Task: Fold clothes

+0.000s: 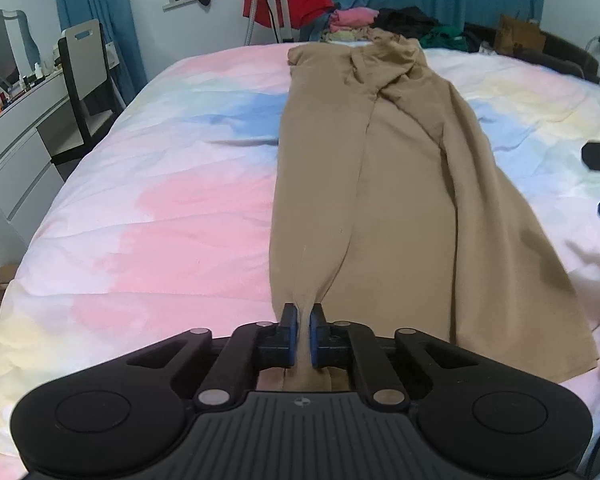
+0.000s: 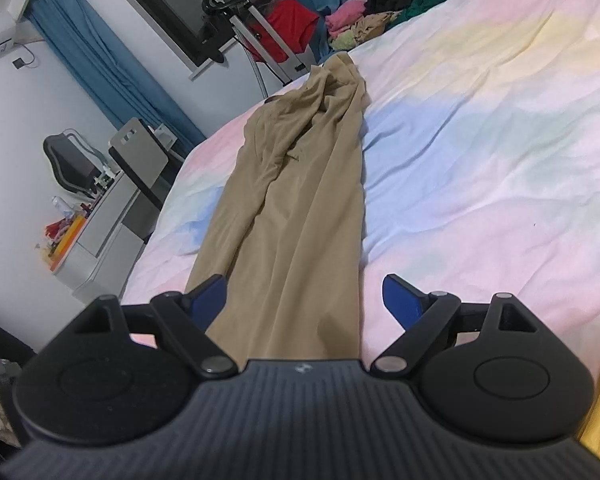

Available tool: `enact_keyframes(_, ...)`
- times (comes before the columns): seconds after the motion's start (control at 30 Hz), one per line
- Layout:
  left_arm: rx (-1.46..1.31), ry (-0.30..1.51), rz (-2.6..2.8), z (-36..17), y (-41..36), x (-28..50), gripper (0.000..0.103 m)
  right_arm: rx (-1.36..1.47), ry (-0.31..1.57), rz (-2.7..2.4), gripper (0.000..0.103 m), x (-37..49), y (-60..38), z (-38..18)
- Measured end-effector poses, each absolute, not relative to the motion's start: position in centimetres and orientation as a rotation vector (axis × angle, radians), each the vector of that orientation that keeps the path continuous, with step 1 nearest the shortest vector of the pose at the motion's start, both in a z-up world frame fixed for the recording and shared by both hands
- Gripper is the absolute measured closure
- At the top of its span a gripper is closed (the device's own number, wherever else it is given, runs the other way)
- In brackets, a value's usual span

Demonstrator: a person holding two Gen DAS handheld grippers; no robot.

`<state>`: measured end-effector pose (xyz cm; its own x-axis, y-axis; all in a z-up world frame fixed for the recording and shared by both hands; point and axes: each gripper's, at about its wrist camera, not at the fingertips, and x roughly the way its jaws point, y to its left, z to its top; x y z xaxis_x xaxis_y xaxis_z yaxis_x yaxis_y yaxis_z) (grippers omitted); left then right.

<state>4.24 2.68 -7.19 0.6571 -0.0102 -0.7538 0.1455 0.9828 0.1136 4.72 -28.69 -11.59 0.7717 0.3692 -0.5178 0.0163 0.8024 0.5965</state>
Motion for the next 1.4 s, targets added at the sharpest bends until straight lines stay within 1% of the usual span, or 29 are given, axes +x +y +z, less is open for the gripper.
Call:
enact_keyframes(0.27, 0.159, 0.759, -0.153, -5.1, 2.5, 3.1, 0.097, 0.623, 0.688, 0.203, 0.017, 4.5, -28.3, -11.9)
enact_keyframes(0.5, 0.139, 0.72, -0.269, -2.8, 0.9, 2.9, 0.099, 0.625, 0.692, 0.178, 0.017, 4.6, -28.4, -12.0)
enact_keyframes(0.63, 0.139, 0.744, -0.371, -3.5, -0.7, 3.5, 0.098, 0.638, 0.699, 0.17, 0.017, 4.7, -28.7, -12.2)
enact_keyframes(0.73, 0.186, 0.792, -0.437, -5.4, -1.9, 4.2, 0.097, 0.643, 0.714, 0.165, 0.017, 4.8, -28.6, -12.5)
enact_keyframes(0.87, 0.164, 0.868, -0.458, -6.9, -1.8, 4.5, 0.083, 0.672, 0.762, 0.159, 0.017, 5.1, -28.7, -13.6)
enact_keyframes(0.9, 0.139, 0.875, -0.457, -6.8, -1.3, 4.5, 0.075, 0.684, 0.778, 0.158, 0.017, 5.2, -28.8, -13.9)
enact_keyframes(0.93, 0.113, 0.881, -0.456, -6.7, -0.8, 4.4, 0.071, 0.697, 0.794, 0.158, 0.017, 5.3, -28.8, -14.3)
enact_keyframes(1.0, 0.035, 0.876, -0.453, -6.3, 0.5, 4.1, 0.049, 0.716, 0.815, 0.16, 0.017, 5.3, -28.9, -14.8)
enact_keyframes(1.1, -0.08, 0.875, -0.414, -5.9, 2.7, 4.3, 0.039, 0.733, 0.838, 0.161, 0.017, 5.3, -28.9, -15.3)
enact_keyframes(1.17, -0.144, 0.894, -0.357, -6.1, 3.7, 5.1, 0.033, 0.722, 0.841, 0.162, 0.017, 5.3, -28.7, -15.4)
enact_keyframes(1.2, -0.163, 0.909, -0.33, -6.3, 4.0, 5.6, 0.032, 0.716, 0.842, 0.162, 0.017, 5.3, -28.6, -15.4)
enact_keyframes(1.37, -0.251, 1.003, -0.299, -8.0, 5.1, 7.2, 0.036, 0.708, 0.847, 0.159, 0.017, 5.4, -28.4, -15.5)
enact_keyframes(1.4, -0.255, 0.993, -0.309, -7.8, 5.1, 7.2, 0.037, 0.708, 0.847, 0.159, 0.017, 5.4, -28.5, -15.6)
